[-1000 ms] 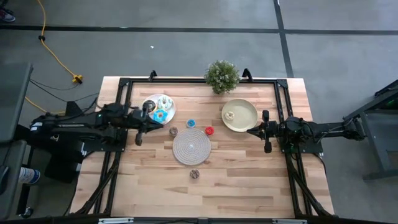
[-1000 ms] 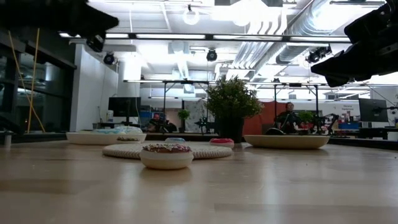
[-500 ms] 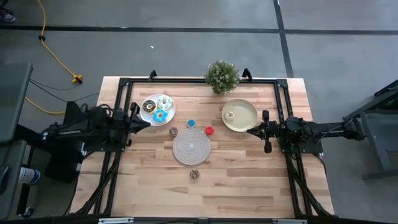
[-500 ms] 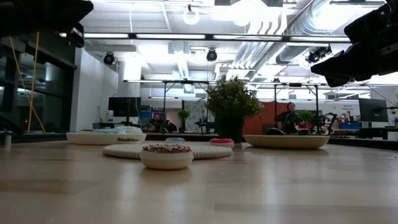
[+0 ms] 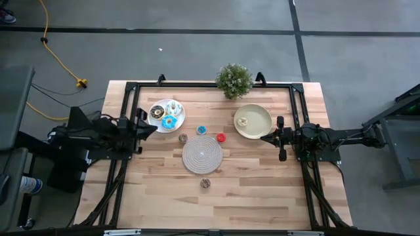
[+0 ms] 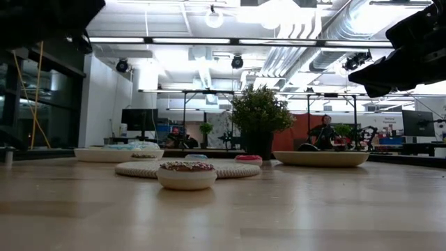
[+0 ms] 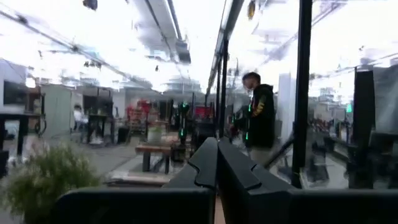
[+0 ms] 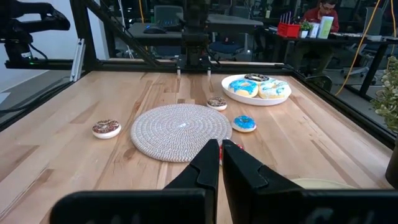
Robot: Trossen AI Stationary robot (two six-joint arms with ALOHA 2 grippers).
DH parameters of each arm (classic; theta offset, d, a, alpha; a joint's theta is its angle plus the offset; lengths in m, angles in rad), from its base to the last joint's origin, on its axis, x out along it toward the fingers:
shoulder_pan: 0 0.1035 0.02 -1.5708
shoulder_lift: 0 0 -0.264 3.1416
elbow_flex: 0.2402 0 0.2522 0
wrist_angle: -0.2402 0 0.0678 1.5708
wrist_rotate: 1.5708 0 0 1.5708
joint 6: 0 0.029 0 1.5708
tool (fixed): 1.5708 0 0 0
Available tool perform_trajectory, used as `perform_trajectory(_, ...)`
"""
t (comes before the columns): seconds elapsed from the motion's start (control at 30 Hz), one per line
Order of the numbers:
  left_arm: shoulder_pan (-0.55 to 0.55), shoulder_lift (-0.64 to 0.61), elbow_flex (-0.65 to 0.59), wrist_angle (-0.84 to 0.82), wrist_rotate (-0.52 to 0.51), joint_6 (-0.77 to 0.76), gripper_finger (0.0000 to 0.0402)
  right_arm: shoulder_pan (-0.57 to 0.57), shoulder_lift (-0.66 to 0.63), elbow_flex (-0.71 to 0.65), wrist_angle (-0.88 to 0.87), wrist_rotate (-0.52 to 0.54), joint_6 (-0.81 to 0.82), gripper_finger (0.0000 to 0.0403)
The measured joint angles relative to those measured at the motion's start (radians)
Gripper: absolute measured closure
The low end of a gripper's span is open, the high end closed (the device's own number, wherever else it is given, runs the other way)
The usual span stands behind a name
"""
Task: Pick & Place donuts
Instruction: Put the small bottom brown donut on the brown plate
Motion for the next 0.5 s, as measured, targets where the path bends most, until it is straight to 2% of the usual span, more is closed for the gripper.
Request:
perform_trajectory(0.1,0.000,0.001,-0.007,-0.020,-0.006,0.007,0.0401,0.000,0.000,0.000,0.000,0.000,0.000,0.0391)
perform_trajectory(0.27,0.001,0.001,-0.006,-0.073,0.042,0.042,0.0401,0.000,0.000,0.000,0.000,0.000,0.000,0.0391)
perform_trajectory(0.5,0.001,0.000,-0.007,-0.169,0.039,0.120,0.0401,0.000,0.000,0.000,0.000,0.000,0.000,0.0391)
